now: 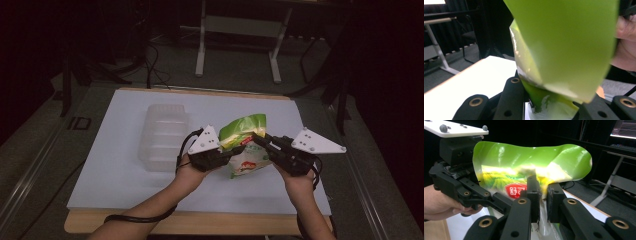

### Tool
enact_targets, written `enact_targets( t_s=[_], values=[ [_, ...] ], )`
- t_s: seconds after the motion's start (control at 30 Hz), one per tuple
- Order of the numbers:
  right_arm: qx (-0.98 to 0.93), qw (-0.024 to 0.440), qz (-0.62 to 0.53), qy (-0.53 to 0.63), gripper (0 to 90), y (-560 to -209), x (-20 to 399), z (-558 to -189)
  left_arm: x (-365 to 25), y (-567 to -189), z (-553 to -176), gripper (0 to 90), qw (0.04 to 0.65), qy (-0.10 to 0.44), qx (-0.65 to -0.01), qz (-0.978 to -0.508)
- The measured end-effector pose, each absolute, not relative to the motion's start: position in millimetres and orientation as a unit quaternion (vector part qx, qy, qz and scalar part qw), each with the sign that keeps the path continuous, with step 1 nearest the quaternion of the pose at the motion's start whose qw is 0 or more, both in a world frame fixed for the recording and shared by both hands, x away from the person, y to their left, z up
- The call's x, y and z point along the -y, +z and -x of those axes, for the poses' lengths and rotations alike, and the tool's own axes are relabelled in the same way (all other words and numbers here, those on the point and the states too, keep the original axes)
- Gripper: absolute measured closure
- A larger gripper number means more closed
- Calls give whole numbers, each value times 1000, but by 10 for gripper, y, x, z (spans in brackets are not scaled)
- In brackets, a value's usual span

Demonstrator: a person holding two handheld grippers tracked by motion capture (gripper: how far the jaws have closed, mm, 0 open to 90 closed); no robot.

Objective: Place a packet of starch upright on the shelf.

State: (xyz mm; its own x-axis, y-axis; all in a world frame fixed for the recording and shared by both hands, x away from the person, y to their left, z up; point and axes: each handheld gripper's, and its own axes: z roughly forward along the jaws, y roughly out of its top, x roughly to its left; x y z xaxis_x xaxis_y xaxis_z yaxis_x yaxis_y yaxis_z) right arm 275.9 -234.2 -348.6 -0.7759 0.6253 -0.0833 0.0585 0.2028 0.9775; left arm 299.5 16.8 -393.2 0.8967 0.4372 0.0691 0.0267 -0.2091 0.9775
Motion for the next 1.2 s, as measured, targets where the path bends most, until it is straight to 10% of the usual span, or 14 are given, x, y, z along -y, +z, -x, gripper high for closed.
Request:
enact_targets(
  t_s=[0.47,1.03,1.2],
  values=[
    [-721,241,-234,607,747,-3448,2308,-2771,-312,-3783,-3130,775,607,168,-101,-771],
    [-696,237,-277,619,186,-3481,2550,-2768,-901,-3429,-3449,774,597,182,-88,-776],
    [-687,238,-269,631,138,-3561,2621,-2738,-1147,-3370,-3522,775,602,197,-88,-769]
  ],
)
